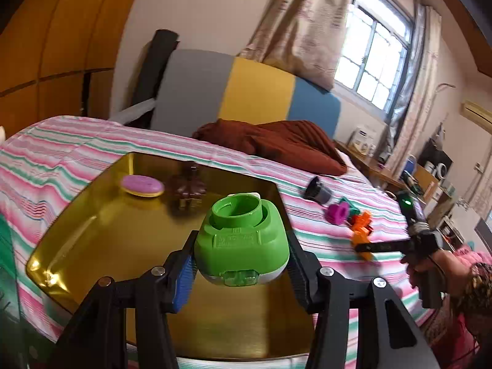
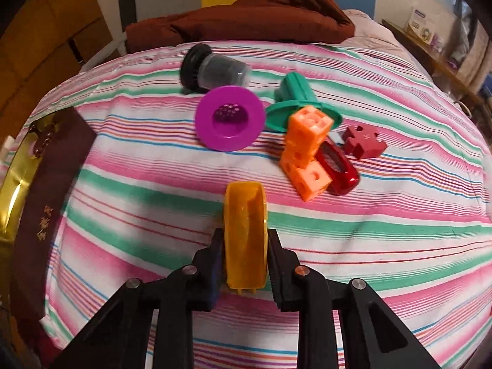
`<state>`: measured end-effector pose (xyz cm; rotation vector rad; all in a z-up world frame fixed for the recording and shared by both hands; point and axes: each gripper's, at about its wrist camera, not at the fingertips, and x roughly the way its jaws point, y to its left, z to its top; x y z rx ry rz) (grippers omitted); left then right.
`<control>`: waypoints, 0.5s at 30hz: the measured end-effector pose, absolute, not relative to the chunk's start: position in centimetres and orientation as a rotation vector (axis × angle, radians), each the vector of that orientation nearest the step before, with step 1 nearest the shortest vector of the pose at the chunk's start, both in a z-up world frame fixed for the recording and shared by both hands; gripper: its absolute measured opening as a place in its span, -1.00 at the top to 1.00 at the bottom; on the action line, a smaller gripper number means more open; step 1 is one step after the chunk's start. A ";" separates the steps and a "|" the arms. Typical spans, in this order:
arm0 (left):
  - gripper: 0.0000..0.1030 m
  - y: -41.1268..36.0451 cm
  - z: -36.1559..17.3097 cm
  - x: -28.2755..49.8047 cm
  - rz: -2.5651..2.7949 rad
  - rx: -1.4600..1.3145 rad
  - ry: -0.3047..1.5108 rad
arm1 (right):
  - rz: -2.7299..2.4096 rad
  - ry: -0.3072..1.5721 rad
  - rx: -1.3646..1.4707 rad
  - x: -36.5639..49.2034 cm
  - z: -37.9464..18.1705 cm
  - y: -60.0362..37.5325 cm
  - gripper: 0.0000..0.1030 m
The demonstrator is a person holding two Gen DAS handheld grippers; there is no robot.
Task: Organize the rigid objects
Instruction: 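Carry the green device into the gold tray and open the left tool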
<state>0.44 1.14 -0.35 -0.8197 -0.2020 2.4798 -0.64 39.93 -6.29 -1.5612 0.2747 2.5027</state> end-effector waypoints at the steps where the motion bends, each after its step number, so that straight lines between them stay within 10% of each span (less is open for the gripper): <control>1: -0.03 0.7 -0.4 0.1 2.491 -0.827 -0.210 | 2.510 0.266 -1.562 -0.6 -6.2 39.8 0.49; 15: -0.03 -4.5 -3.8 -10.4 2.523 -1.268 -0.362 | 2.544 0.317 -1.513 -0.2 -5.6 40.0 0.49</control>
